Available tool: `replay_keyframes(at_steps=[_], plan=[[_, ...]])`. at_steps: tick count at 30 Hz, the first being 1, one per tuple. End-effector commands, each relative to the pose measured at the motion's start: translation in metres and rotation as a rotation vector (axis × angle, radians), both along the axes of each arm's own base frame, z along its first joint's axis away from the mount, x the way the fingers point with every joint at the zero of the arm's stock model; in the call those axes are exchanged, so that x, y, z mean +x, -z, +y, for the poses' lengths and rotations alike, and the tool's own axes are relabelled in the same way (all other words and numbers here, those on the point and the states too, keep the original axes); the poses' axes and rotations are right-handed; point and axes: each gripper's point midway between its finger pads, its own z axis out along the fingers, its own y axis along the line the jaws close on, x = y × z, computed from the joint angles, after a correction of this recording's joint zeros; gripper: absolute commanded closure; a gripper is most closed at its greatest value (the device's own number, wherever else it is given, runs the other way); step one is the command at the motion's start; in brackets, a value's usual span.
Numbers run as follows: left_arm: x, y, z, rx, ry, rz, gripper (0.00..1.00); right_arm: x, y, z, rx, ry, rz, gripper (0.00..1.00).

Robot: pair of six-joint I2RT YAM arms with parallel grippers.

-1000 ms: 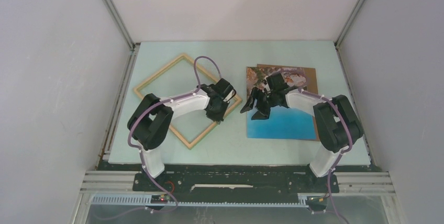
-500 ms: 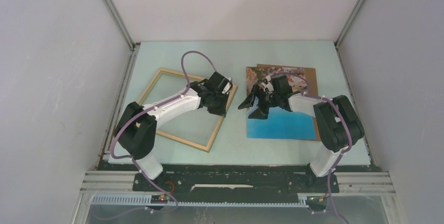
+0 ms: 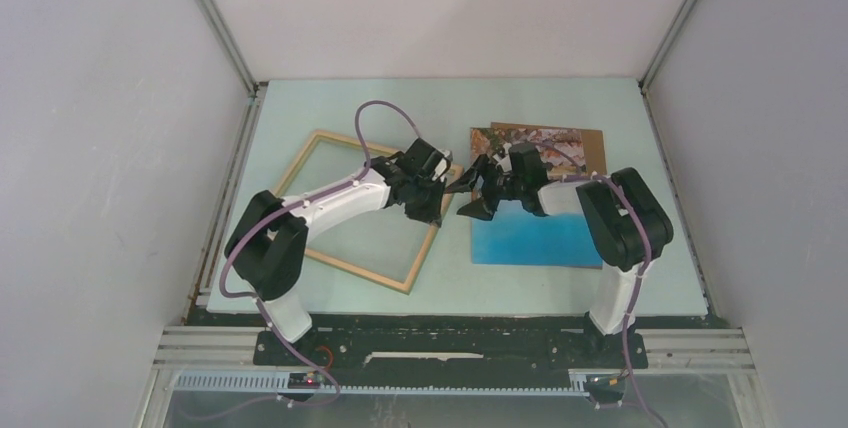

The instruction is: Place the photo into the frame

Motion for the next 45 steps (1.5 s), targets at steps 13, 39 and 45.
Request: replay_keyframes(at_steps=[13,39,45], plan=[[-0.010,-0.061,-0.059,-0.224,0.128,-0.029,1.00,-0.017,-0.002,0.016,0.102,-0.082,-0.043,0.15],[-0.016,-0.084,-0.079,-0.262,0.159,-0.099,1.00,-0.033,-0.012,0.016,0.181,-0.061,-0.101,0.14],[-0.011,-0.100,-0.075,-0.272,0.153,-0.159,1.00,-0.030,-0.012,0.007,0.145,-0.037,-0.098,0.13]])
